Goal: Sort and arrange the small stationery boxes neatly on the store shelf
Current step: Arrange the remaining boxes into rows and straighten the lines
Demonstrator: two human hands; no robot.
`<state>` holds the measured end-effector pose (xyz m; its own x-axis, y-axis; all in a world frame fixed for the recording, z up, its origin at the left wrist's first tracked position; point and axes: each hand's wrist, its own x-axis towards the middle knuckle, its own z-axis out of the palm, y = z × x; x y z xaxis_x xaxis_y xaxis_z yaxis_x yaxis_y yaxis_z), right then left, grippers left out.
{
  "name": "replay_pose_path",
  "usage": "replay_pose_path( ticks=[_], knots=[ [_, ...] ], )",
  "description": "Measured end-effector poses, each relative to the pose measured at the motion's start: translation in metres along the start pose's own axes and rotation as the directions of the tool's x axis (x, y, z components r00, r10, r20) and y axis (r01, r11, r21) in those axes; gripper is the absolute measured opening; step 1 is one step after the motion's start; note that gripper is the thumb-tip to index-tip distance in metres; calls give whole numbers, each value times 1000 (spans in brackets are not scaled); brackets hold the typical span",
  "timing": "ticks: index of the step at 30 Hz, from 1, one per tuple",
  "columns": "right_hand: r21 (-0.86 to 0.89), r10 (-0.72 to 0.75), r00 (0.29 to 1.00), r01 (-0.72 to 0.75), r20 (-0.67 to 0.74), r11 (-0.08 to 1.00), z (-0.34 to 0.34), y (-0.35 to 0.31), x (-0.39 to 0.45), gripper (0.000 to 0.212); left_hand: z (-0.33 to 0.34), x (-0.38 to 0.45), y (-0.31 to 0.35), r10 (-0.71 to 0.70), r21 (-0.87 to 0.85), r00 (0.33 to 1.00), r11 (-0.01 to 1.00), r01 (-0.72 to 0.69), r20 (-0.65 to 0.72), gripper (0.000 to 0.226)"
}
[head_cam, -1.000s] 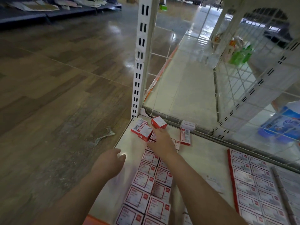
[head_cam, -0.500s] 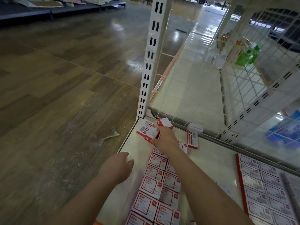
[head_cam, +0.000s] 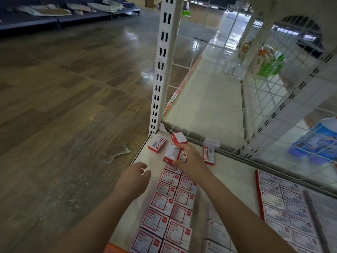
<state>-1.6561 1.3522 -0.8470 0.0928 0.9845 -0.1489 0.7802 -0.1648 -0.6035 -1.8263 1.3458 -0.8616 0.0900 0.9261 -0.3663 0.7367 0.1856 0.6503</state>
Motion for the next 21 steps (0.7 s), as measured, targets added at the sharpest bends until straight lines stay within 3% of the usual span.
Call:
replay_pose_path(
  ticks=[6,13,18,21],
  knots=[
    [57,-80,994,76,79,995,-12,14,-48,56,3,-18,24,53,-214,998,976,-47,24,34],
    [78,-151,989,150,4,986,-16,24,-75,53,18,-33,49,108,-322,975,946,-41,194,30],
    [123,-108,993,102,48,987,-35,32,-82,62,23,-38,57,95,-300,967,954,-20,238,29],
    [208,-53,999,49,14,977,-43,42,-82,46,24,-41,57,124,-257,955,965,-53,268,33]
  ],
)
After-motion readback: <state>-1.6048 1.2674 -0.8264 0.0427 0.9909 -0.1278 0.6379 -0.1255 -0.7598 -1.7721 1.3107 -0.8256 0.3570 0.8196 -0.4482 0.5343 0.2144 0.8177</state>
